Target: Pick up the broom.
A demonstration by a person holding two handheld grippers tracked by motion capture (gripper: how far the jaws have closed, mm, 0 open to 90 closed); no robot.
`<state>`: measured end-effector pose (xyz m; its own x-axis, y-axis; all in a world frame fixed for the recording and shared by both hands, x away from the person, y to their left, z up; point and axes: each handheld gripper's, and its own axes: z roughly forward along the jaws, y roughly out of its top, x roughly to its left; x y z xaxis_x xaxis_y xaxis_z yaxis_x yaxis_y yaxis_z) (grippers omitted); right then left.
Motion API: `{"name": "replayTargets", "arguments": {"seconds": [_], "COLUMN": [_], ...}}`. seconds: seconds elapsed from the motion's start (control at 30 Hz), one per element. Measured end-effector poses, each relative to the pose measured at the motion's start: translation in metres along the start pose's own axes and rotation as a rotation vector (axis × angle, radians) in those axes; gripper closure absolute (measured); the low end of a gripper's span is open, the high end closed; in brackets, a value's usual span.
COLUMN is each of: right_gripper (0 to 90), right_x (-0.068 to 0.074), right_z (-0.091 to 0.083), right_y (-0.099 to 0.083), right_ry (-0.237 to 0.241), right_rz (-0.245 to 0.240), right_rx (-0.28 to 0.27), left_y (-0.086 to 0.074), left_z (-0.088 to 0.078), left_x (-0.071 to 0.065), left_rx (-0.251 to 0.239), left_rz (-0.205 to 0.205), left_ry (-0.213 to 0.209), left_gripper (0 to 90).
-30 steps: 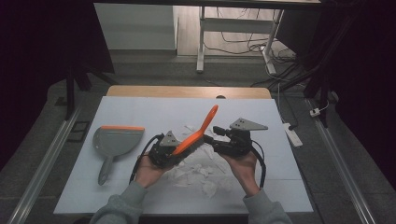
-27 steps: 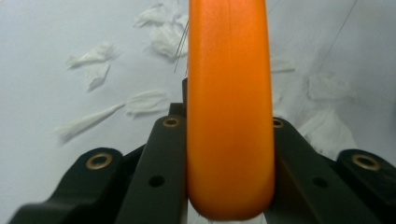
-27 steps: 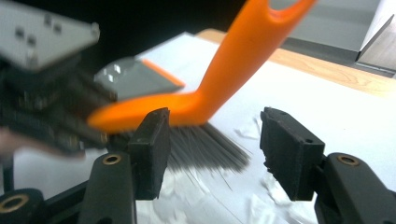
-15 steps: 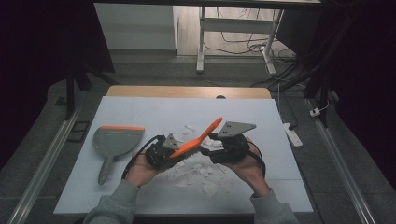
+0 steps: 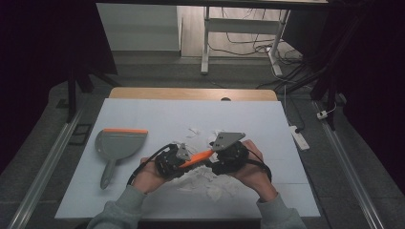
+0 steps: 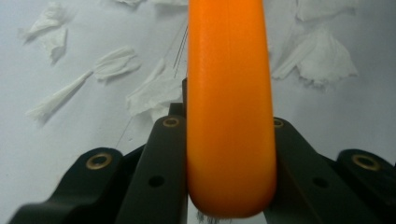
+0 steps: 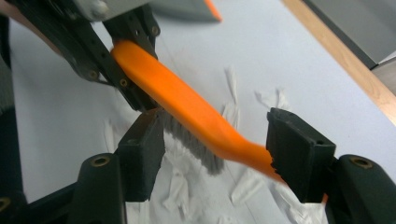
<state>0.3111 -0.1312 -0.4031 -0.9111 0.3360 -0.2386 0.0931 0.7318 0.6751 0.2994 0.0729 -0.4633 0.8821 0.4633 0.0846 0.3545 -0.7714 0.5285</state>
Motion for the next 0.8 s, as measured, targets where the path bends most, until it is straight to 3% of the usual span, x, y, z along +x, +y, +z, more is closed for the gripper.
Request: {"name": "replayTargets", "arguments": {"seconds": [0.07,0.3,0.53,0.8], "right_gripper": [36.5,41.0,48.9,60.7], "right_x": [0.001,0.004,0.009,0.014], "right_z": [0.006,0.019,0.025,0.025], "right_y": [-0.001,-0.004,-0.005,-0.005], "right_ry": [0.017,0.06,0.068,0.086], "right_rz": [-0.032,-0.068,-0.115,-0.203], "right_rx": [0.05,0.16,0.21,0.228], "left_y": [0.002,0.008,0.011,0.01], "left_z": [0.0,-0.001,-0.007,-0.01], "left_x": [-0.004,-0.014,-0.02,-0.021], "left_rx": [0.008,0.028,0.013,-0.007], "left_rz": [0.024,0.083,0.113,0.148], "left_ry": [0.003,0.003,0.002,0.019], "left_gripper": [80.1,80.0,80.0,77.6]}}
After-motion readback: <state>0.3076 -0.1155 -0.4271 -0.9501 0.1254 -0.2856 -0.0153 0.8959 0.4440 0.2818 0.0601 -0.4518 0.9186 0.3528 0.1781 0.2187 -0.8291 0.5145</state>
